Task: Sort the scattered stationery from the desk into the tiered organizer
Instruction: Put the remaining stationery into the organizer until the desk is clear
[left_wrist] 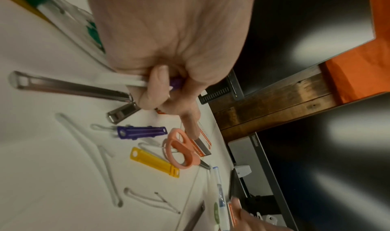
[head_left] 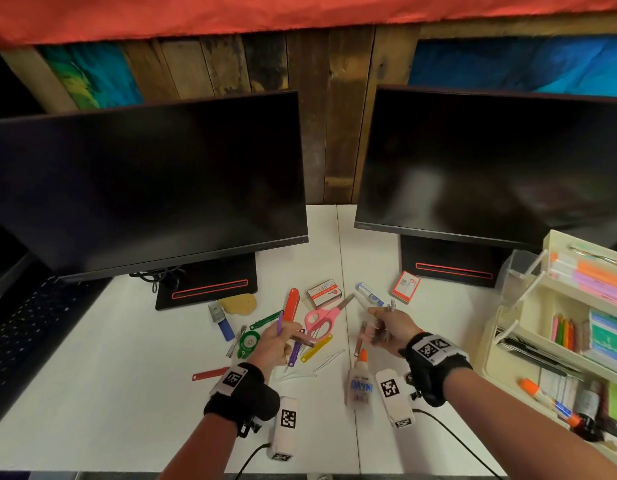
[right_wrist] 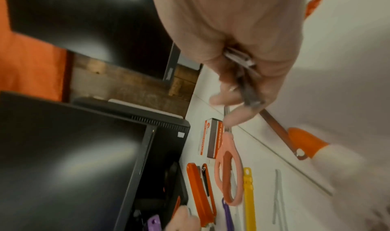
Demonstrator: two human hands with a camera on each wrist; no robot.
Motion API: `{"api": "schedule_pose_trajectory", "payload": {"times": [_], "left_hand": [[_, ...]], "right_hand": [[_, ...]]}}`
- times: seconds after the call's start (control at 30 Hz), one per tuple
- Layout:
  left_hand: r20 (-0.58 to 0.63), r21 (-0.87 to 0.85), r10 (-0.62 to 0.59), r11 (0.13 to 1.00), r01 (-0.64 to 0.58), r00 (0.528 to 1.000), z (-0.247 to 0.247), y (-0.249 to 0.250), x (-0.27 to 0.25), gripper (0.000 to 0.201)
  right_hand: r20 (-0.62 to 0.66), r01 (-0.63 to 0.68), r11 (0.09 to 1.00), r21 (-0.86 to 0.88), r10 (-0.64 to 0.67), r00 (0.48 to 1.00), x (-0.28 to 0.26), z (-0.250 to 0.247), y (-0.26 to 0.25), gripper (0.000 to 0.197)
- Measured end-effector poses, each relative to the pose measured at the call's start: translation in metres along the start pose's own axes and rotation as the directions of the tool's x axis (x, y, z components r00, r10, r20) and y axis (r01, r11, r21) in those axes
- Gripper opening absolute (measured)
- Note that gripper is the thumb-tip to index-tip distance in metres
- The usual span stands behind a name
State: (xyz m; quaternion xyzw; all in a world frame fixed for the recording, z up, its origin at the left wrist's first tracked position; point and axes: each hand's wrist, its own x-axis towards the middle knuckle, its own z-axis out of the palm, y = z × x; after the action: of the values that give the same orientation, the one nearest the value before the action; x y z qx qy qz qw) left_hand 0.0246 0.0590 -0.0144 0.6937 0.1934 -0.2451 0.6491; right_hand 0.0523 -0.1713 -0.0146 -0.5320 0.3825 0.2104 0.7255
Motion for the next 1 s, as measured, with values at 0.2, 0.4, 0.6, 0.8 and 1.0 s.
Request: {"api": "schedule_pose_trajectory", "payload": {"times": [0.2,0.4,0.6,0.8,1.0], "left_hand": [[-0.003,0.316,0.079,0.946,-0.074,0.997,-0.004,0.005,0.004,0.024],[0.040,0.622,0.126,0.773,-0.124,0.991,0.016,0.017,0.010,0.025],[0.162,0.868,0.111,0.458,-0.195,0.981,0.042,0.009,0.006,0.047],[0.161,0.959,0.222,0.196,-0.206,0.962,0.053,-0.010,0.000,0.042],[0.193,0.969,0.222,0.112,-0.222,0.956,0.054,-0.018,0.004,0.040]], "right_hand": [[-0.024,0.054,0.343,-0.938,-0.221,0.975,0.005,0.010,0.000,0.032],[0.022,0.054,0.107,-0.993,-0.282,0.959,0.013,0.023,0.002,0.024],[0.080,0.135,0.196,-0.971,-0.265,0.961,0.009,0.023,-0.001,0.015],[0.204,0.299,0.339,-0.892,-0.287,0.936,0.017,0.022,-0.006,0.014],[0.350,0.413,0.427,-0.805,-0.220,0.910,0.013,0.049,-0.002,0.023]]}}
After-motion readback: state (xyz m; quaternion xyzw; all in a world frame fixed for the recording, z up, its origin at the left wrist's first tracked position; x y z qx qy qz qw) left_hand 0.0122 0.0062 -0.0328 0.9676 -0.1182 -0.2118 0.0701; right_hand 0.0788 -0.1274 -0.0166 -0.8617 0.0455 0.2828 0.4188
